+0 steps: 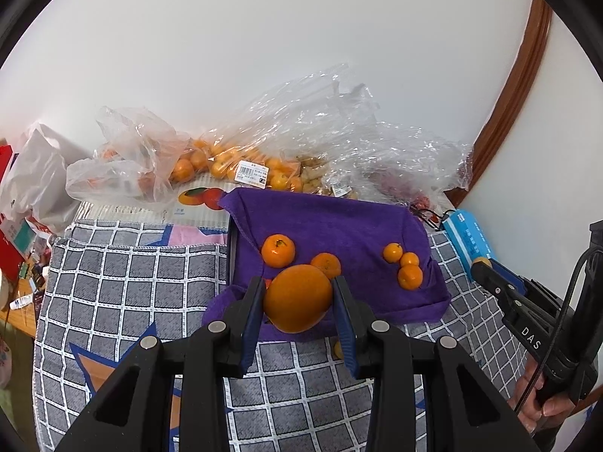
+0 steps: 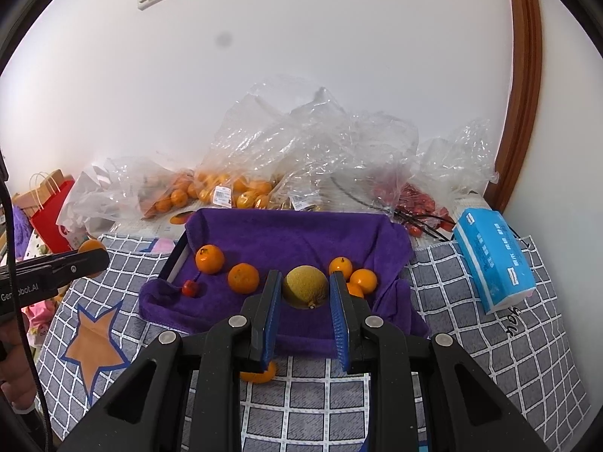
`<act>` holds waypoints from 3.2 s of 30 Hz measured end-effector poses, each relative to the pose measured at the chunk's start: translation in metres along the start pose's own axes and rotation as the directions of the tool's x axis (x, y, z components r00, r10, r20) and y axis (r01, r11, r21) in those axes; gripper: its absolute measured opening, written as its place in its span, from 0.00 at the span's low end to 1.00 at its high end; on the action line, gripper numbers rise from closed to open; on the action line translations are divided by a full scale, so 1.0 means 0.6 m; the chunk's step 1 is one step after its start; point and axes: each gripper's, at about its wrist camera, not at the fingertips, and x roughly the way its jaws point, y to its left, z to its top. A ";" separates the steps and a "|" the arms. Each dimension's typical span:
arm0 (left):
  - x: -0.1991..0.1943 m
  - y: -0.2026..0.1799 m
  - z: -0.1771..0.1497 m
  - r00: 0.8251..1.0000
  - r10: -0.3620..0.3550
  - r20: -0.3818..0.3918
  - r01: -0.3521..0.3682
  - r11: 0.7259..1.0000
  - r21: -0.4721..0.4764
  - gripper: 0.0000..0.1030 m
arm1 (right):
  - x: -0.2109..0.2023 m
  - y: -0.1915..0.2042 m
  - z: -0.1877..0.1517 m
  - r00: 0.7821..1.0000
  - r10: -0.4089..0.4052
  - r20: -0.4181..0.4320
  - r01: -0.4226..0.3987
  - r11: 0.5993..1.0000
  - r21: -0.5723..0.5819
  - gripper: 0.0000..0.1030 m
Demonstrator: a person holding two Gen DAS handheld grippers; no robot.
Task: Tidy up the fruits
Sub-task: 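Lower the orange onto the towel with the left gripper while the right lowers its fruit, then open the left gripper to release the orange while the right releases the yellow-green fruit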
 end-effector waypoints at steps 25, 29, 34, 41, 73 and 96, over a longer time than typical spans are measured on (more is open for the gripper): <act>0.149 0.081 0.017 0.992 0.010 -0.127 -0.021 0.996 -0.088 0.33 | 0.177 0.005 -0.004 0.988 -0.001 -0.156 0.003 1.000 0.009 0.25; 0.167 0.105 0.016 0.989 0.006 -0.145 -0.022 0.993 -0.116 0.33 | 0.200 0.002 -0.012 0.984 0.006 -0.178 -0.004 1.000 0.010 0.25; 0.184 0.107 0.009 0.987 -0.012 -0.163 -0.007 0.993 -0.119 0.33 | 0.222 0.012 -0.026 0.978 0.034 -0.207 -0.036 0.999 -0.003 0.25; 0.209 0.072 0.007 0.982 -0.041 -0.186 0.027 0.997 -0.076 0.33 | 0.245 0.019 -0.046 0.970 0.036 -0.241 -0.043 0.999 -0.023 0.25; 0.244 0.032 0.002 0.967 -0.125 -0.224 0.115 0.992 -0.056 0.34 | 0.212 0.006 -0.061 0.975 0.009 -0.222 -0.009 1.000 -0.001 0.47; 0.111 0.042 -0.038 0.991 -0.040 -0.129 0.037 0.999 -0.022 0.58 | 0.107 0.018 -0.095 0.983 0.016 -0.182 -0.009 0.999 0.042 0.47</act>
